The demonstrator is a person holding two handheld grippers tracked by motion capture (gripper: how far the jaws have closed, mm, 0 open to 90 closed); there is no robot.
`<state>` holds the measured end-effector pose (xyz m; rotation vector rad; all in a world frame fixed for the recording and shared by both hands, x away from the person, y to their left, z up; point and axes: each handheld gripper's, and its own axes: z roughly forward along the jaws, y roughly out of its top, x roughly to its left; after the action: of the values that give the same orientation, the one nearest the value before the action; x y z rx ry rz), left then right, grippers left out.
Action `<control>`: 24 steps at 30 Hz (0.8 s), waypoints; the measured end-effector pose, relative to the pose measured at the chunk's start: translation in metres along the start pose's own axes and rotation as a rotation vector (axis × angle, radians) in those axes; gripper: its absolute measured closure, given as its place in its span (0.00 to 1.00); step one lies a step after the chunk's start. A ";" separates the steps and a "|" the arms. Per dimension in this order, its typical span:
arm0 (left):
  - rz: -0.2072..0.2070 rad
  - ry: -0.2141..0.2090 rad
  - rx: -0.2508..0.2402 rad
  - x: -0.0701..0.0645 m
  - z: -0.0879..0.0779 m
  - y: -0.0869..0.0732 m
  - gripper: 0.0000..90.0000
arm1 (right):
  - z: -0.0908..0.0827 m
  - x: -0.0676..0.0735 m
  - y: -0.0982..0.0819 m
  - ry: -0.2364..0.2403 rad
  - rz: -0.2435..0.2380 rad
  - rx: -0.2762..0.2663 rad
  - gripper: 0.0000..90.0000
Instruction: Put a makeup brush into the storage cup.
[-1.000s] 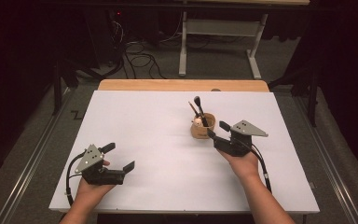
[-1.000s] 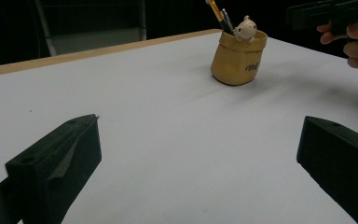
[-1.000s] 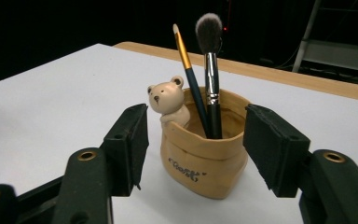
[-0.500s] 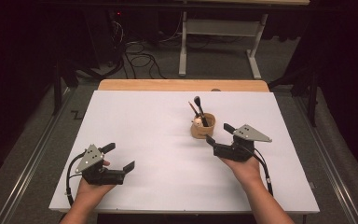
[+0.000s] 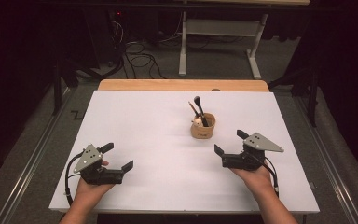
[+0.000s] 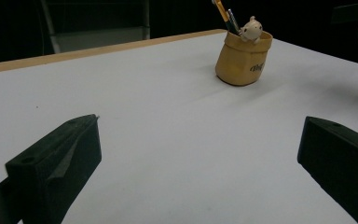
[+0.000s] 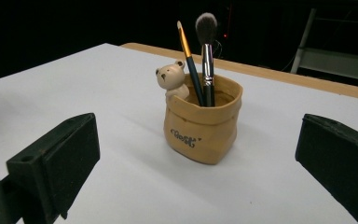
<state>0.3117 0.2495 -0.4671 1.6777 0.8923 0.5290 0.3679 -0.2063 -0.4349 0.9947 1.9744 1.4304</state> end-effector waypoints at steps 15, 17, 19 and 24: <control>-0.011 0.011 0.002 -0.006 0.000 -0.001 0.00 | -0.048 -0.008 -0.022 -0.038 -0.019 -0.045 0.00; -0.012 0.013 0.005 -0.007 0.000 -0.001 0.00 | -0.052 -0.009 -0.026 -0.041 -0.009 -0.049 0.00; -0.010 0.014 0.010 -0.008 0.001 -0.001 0.00 | -0.056 -0.012 -0.032 -0.053 0.005 -0.051 0.00; -0.006 0.015 0.019 -0.009 0.004 -0.002 0.00 | -0.057 -0.020 -0.037 -0.061 0.026 -0.044 0.00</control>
<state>0.3087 0.2404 -0.4689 1.6900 0.9157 0.5310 0.3275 -0.2617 -0.4524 1.0359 1.8851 1.4338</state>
